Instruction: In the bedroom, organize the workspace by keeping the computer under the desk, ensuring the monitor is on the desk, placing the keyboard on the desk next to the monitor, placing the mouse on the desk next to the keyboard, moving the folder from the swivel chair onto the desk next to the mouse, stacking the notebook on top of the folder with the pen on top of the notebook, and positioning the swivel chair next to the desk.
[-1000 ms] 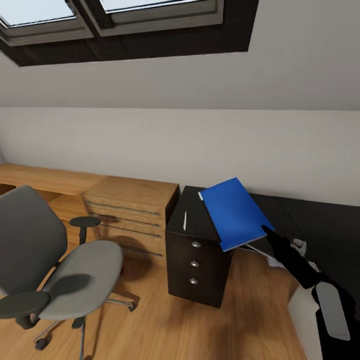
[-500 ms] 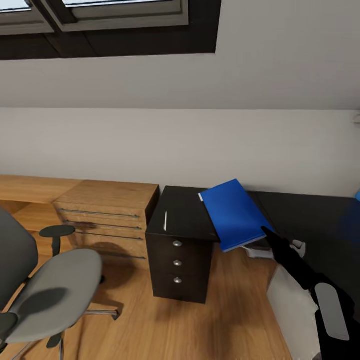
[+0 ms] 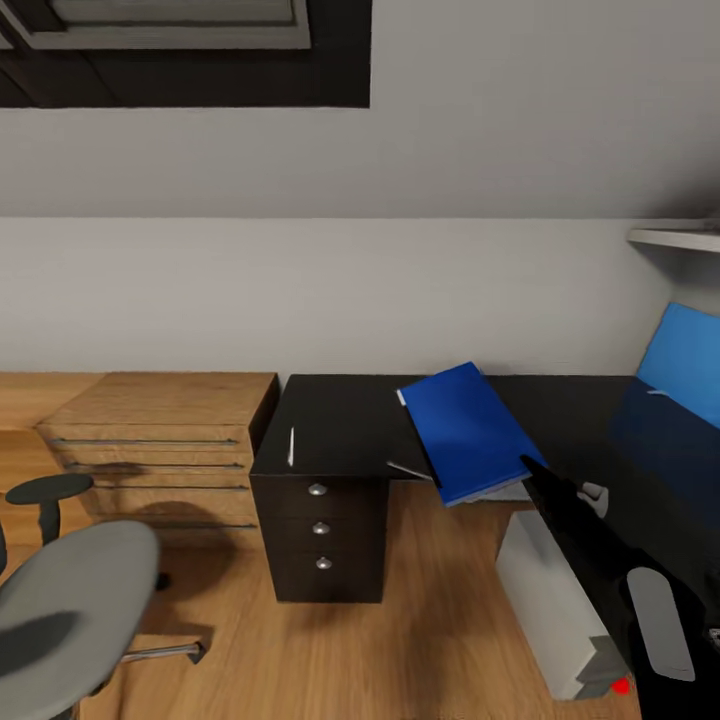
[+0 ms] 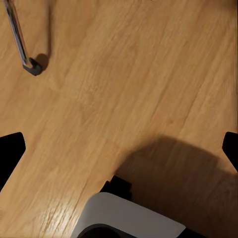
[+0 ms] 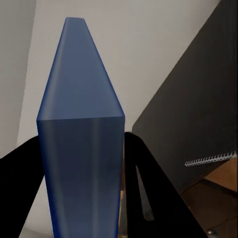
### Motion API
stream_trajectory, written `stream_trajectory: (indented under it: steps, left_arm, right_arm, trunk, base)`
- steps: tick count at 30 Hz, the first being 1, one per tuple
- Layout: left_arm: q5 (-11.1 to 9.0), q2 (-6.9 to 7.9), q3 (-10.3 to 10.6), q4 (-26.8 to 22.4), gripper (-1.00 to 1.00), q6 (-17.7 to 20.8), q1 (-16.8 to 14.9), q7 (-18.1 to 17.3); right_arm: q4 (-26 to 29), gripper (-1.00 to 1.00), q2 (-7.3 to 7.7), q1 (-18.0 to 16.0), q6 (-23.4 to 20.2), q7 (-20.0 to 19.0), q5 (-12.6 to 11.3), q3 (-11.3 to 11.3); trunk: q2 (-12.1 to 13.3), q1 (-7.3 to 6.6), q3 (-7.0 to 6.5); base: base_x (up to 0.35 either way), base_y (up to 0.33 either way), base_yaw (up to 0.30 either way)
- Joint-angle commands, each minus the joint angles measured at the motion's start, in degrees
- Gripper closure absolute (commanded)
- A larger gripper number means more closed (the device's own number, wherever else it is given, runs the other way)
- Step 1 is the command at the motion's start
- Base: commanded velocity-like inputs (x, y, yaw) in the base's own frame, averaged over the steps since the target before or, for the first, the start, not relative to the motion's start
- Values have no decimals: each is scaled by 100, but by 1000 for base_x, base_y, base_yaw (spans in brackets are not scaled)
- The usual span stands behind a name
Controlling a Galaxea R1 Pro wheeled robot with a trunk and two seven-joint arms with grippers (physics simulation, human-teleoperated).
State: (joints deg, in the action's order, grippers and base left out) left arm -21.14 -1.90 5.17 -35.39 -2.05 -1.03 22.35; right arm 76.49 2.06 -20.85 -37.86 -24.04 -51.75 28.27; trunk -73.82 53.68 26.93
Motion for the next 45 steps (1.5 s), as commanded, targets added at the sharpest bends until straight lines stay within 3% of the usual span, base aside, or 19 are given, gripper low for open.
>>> stream_trajectory:
  steps: [1, 37, 41, 45]
  left_arm:
    - [-59, 5, 37, 0, -100, -21, -2, 42]
    - [-58, 5, 28, 76, -100, -23, -2, 42]
    - [-59, 10, 28, 76, -100, -23, -2, 42]
    - [-57, 7, 28, 76, -100, -23, -2, 42]
  right_arm:
    - [-20, 100, -2, -6, -22, -9, -28, 5]
    - [-143, 100, -29, -6, 24, -28, -50, -58]
    - [-137, 100, -89, -6, 24, -63, -61, -166]
    - [-76, 100, -107, -22, 52, -25, -32, -437]
  trunk:
    - [-4, 0, 6]
    - [-4, 0, 6]
    - [-4, 0, 6]
    - [-4, 0, 6]
  base:
    - [0, 0, -270]
    - [0, 0, -250]
    - [0, 0, -19]
    - [0, 0, -4]
